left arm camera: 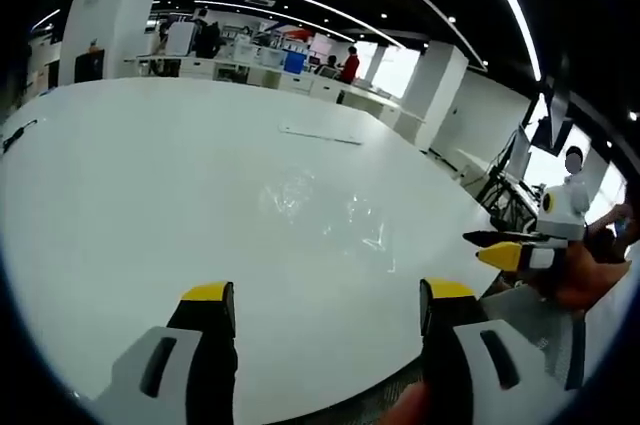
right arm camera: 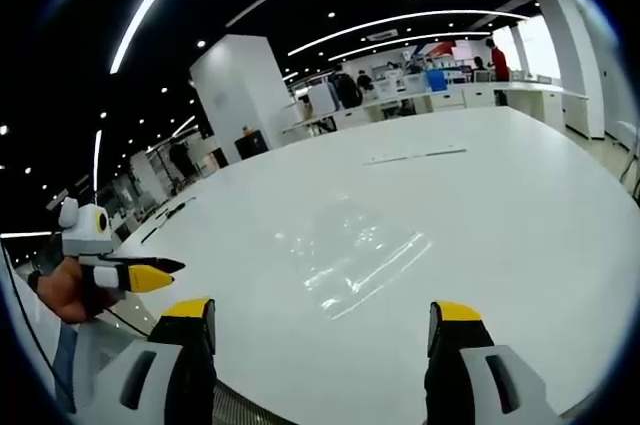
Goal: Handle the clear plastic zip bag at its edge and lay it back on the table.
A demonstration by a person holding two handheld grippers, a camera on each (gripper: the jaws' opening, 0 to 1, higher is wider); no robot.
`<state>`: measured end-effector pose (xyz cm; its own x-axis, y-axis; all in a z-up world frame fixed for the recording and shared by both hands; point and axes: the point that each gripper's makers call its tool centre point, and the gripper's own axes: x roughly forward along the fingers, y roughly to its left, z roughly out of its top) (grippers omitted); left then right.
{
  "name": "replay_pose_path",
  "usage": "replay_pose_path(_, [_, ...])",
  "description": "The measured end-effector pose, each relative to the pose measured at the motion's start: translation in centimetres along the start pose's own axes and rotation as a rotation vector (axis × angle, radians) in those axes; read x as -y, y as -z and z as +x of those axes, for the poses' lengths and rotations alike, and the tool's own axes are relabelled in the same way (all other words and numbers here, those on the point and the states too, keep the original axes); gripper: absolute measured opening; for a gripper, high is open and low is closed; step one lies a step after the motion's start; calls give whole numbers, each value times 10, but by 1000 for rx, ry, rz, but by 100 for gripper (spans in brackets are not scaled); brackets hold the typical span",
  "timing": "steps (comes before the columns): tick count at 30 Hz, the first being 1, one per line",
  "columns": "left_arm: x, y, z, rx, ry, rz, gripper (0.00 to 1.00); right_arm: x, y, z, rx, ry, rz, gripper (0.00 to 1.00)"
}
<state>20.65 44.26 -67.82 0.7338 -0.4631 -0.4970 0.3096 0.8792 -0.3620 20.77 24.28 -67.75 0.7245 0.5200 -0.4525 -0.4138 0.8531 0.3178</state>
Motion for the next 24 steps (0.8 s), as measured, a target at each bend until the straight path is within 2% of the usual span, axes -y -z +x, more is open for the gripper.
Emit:
replay_pose_path(5, [2,6,5,-43,-2,52,75,-4,-1,2,-5,-14,-10,87])
replay_pose_path(10, [5,9,6,-65,-3,62,75,-12,0,6,-20,-40,-56,85])
replay_pose_path(15, [4,11,6,-83,-8,74,75,-18,-8,21,-20,-76,-91,85])
replay_pose_path(24, [4,11,7,-79,-7,72,74,-21,-25,55,-41,-118,-172,83])
